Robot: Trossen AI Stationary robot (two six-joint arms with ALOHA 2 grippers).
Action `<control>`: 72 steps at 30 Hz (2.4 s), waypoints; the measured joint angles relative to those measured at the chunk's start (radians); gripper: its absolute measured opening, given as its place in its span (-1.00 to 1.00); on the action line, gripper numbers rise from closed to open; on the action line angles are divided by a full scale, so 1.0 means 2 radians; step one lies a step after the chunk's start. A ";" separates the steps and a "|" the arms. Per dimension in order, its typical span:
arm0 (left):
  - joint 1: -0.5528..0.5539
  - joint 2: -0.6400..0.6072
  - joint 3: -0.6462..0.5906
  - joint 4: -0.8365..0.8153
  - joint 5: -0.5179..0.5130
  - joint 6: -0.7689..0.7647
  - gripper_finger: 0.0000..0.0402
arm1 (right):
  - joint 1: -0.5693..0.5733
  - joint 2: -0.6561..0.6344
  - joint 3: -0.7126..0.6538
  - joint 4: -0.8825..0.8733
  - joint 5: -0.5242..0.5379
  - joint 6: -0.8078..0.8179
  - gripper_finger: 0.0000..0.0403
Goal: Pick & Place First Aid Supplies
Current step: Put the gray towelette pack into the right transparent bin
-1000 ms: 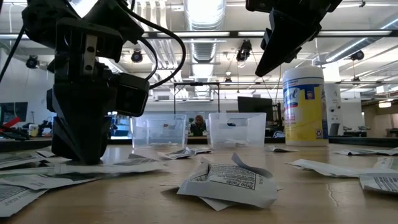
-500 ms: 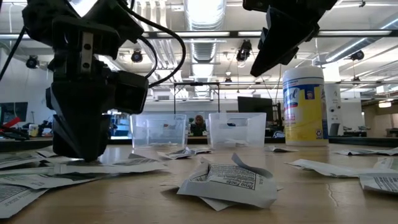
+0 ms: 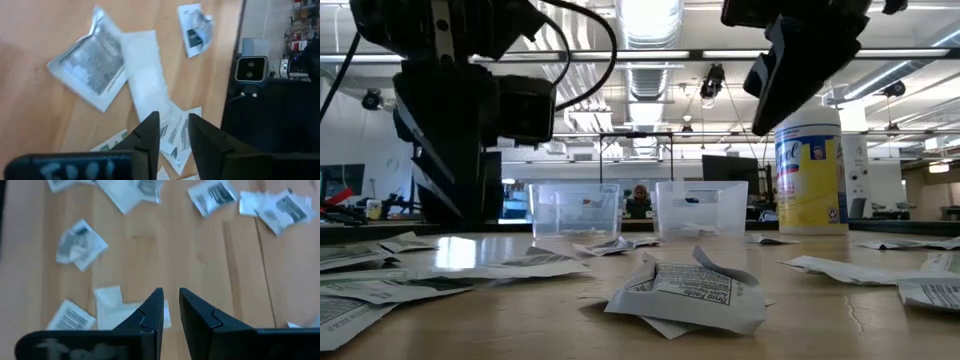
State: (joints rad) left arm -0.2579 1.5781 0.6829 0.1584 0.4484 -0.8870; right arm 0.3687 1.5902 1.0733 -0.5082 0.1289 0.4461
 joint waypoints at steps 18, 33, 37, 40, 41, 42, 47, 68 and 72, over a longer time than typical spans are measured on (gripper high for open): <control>0.029 -0.087 0.000 -0.036 -0.072 0.225 -0.37 | 0.000 0.000 0.000 -0.025 0.000 -0.090 -0.12; 0.051 -0.208 0.001 -0.222 -0.298 0.302 -0.37 | -0.041 0.015 0.000 0.136 0.001 -0.013 -0.18; 0.060 -0.258 0.000 -0.252 -0.298 0.308 -0.38 | -0.060 0.034 0.000 0.185 0.002 0.026 -0.18; 0.061 -0.289 0.000 -0.255 -0.300 0.333 -0.38 | -0.071 0.050 0.000 0.202 0.002 0.065 -0.19; 0.062 -0.298 -0.001 -0.254 -0.302 0.340 -0.38 | -0.074 0.055 -0.001 0.209 0.002 0.079 -0.19; 0.062 -0.306 -0.001 -0.254 -0.303 0.343 -0.38 | -0.076 0.058 0.000 0.213 0.002 0.092 -0.19; 0.063 -0.330 -0.022 -0.236 -0.313 0.346 -0.38 | -0.086 0.081 0.024 0.206 0.002 0.113 -0.19; 0.066 -0.376 -0.100 -0.193 -0.410 0.256 -0.38 | -0.125 0.195 0.158 0.015 -0.005 0.133 -0.14; 0.066 -0.385 -0.100 -0.184 -0.410 0.255 -0.38 | -0.128 0.222 0.171 0.014 -0.016 0.141 -0.15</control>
State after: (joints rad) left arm -0.1261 0.8088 0.4839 -0.2105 -0.3717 -0.3767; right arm 0.1135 2.0351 1.4152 -0.4793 0.0959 0.7272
